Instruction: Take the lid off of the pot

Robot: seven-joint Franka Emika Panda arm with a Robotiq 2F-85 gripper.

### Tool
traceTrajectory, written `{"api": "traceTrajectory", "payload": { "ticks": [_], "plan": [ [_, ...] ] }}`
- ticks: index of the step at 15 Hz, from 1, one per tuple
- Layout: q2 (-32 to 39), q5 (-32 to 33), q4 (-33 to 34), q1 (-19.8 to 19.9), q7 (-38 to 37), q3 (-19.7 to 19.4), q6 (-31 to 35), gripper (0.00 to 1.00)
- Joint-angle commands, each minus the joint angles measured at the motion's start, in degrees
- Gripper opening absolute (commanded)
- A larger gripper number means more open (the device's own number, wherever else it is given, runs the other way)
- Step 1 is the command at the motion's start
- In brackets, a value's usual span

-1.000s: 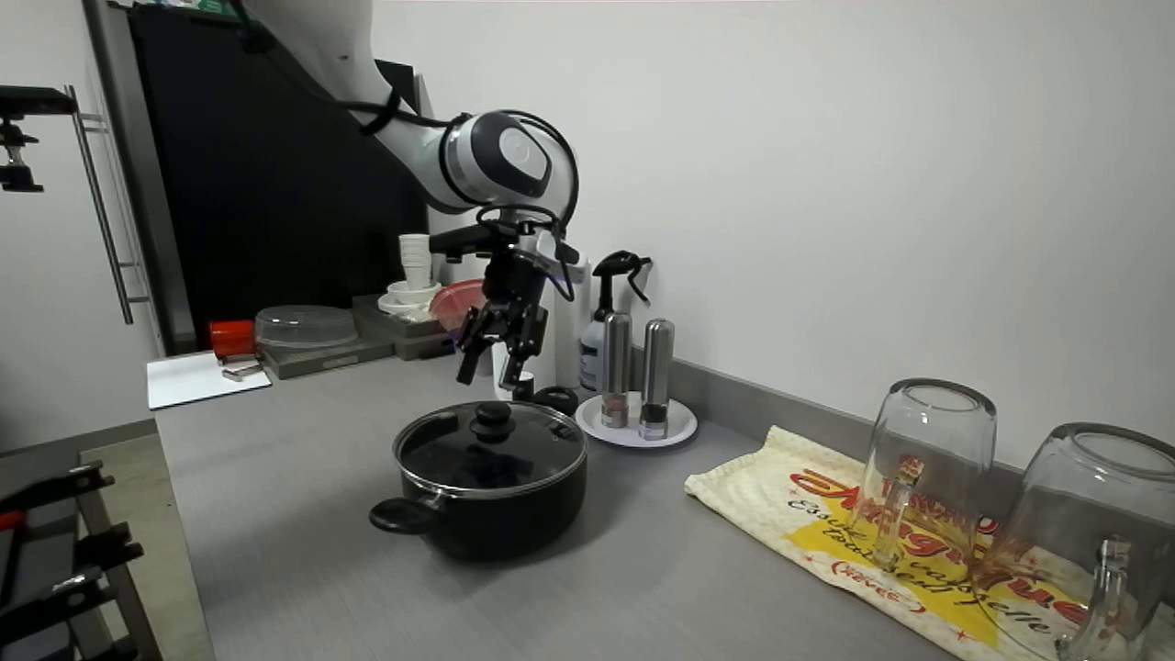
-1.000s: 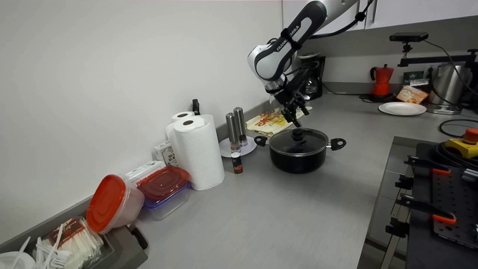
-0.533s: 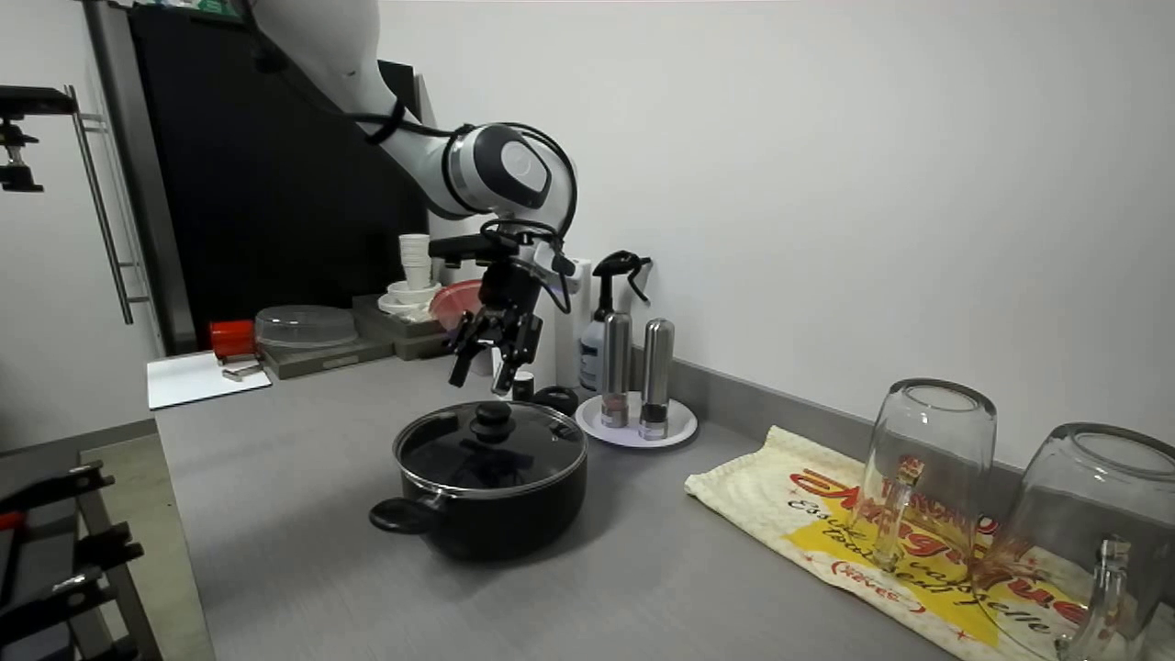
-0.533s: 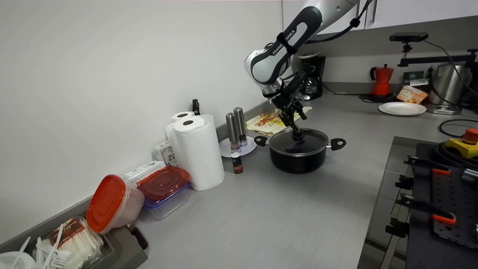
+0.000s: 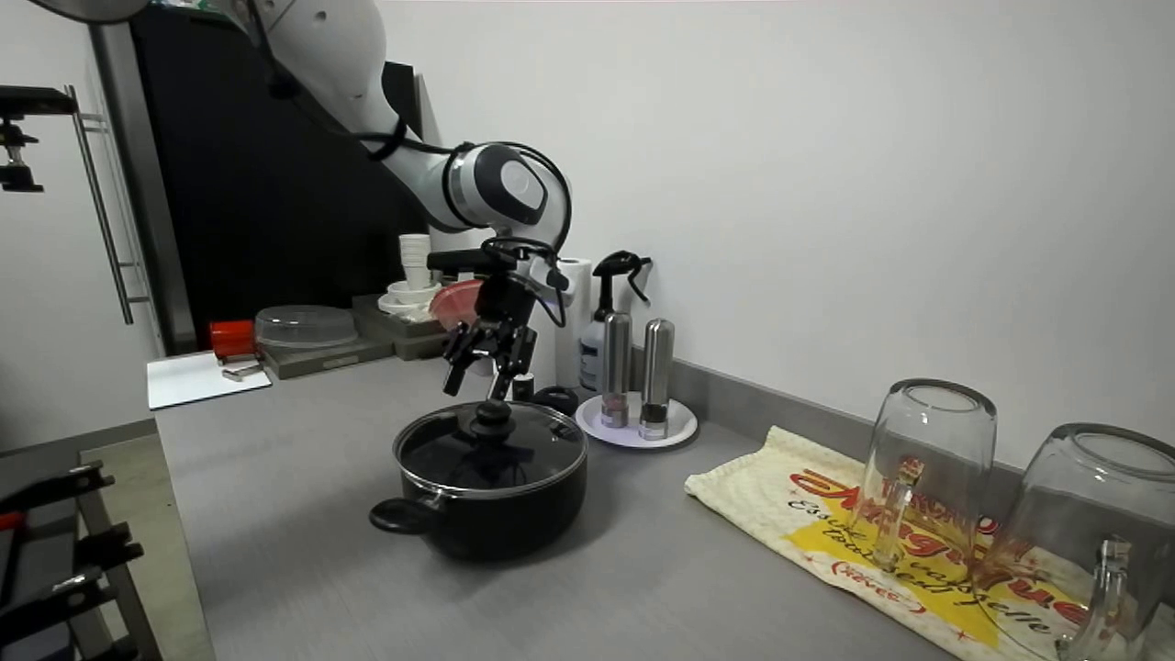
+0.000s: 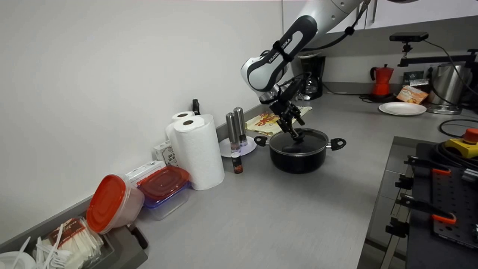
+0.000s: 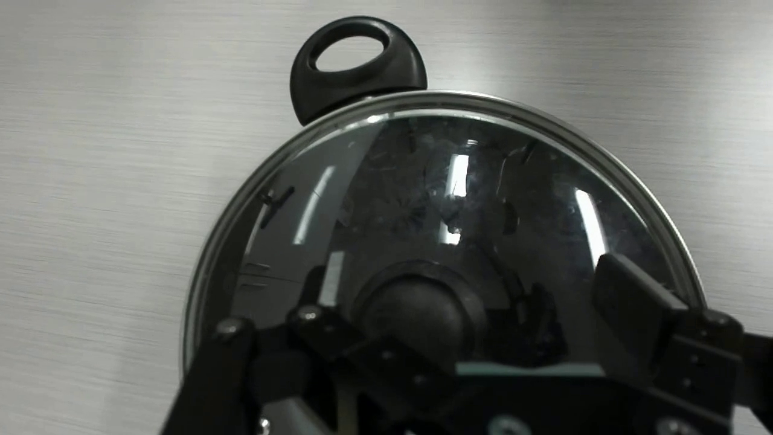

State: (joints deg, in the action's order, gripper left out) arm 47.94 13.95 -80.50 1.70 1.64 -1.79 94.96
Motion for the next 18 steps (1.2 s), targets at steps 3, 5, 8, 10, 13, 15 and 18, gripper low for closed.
{"api": "traceTrajectory", "payload": {
  "ticks": [3,5,8,10,13,15,18],
  "plan": [
    [3.0,0.0,4.1,-0.3,1.4,-1.1,-2.8,1.0],
    [3.4,-0.1,5.1,-0.3,1.1,-1.2,-2.8,1.0],
    [3.7,-0.3,6.6,-0.3,1.1,-1.2,-2.9,1.0],
    [3.8,-0.2,7.5,-0.3,0.7,-1.3,-2.7,1.0],
    [4.1,0.0,8.1,-0.2,0.6,-1.7,-2.6,1.0],
    [4.4,0.0,8.3,-0.1,0.8,-1.8,-2.6,1.0],
    [5.2,-0.3,8.9,0.1,0.7,-1.9,-2.9,1.0]
  ]
}}
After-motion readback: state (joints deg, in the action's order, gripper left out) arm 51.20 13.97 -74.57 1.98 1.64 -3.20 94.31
